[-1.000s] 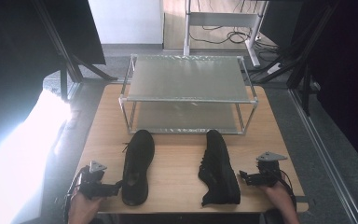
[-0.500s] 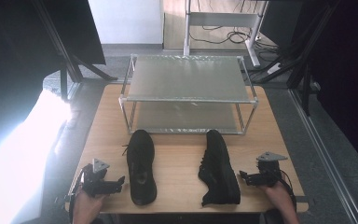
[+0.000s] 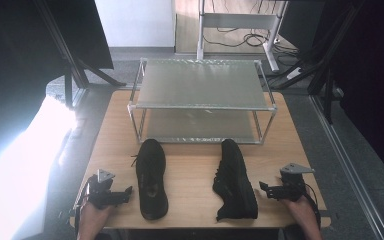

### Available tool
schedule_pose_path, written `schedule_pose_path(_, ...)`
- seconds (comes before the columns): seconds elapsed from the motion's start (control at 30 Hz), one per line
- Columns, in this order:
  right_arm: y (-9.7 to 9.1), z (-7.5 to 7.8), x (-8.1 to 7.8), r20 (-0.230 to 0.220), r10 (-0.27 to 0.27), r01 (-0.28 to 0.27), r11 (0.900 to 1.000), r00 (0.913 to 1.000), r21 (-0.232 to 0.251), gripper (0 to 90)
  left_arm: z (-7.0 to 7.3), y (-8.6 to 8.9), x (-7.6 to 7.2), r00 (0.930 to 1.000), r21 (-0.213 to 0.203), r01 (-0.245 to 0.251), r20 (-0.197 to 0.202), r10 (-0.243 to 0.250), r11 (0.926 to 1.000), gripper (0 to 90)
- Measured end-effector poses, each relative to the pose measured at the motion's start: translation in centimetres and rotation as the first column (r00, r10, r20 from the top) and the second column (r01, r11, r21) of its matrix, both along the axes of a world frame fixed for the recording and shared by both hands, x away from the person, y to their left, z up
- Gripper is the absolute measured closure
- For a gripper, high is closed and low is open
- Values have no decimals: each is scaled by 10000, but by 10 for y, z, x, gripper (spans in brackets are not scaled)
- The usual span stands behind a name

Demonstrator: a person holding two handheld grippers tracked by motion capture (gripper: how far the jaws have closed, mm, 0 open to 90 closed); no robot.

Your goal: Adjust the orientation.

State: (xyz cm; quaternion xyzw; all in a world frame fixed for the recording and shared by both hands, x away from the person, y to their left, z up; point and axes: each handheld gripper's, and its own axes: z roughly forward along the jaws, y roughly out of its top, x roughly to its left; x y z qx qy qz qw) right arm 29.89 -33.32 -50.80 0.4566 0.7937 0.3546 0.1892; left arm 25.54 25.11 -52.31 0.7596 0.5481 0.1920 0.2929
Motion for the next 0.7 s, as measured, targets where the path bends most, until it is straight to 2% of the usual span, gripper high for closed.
schedule_pose_path(0.13,0,11,-5,463,39,-33,9999,9989,-125,14,0,0,0,10000,7,-8,-4,8,10000,0)
schedule_pose_path(0.2,0,13,-6,531,41,-35,9999,9986,-106,14,0,0,0,10000,7,-9,-3,9,10000,0)
schedule_pose_path(0.27,0,23,-9,780,-21,9,9999,9970,150,13,0,0,0,10000,8,-15,-4,15,10000,0)
schedule_pose_path(0.3,0,23,-9,780,-21,9,9999,9970,150,13,0,0,0,10000,6,-19,-3,19,10000,0)
schedule_pose_path(0.33,0,30,-11,800,-98,63,9990,9967,431,5,0,0,0,10000,6,-25,-3,25,10000,0)
schedule_pose_path(0.37,0,30,-11,800,-98,63,9990,9967,431,5,0,0,0,10000,8,-28,-3,28,10000,0)
schedule_pose_path(0.47,1,42,-13,723,-218,152,9957,9971,913,0,0,-1,0,10000,6,-61,-2,61,10000,0)
schedule_pose_path(0.63,10,59,-17,981,-1,-124,9919,9952,1265,0,0,-1,0,10000,2,-81,0,81,10000,0)
schedule_pose_path(0.67,15,65,-17,1108,173,-324,9901,9937,1363,0,0,-1,0,10000,18,-91,-5,91,10000,0)
schedule_pose_path(0.7,15,65,-17,1108,173,-324,9901,9937,1363,0,0,-1,0,10000,14,-95,-3,95,10000,0)
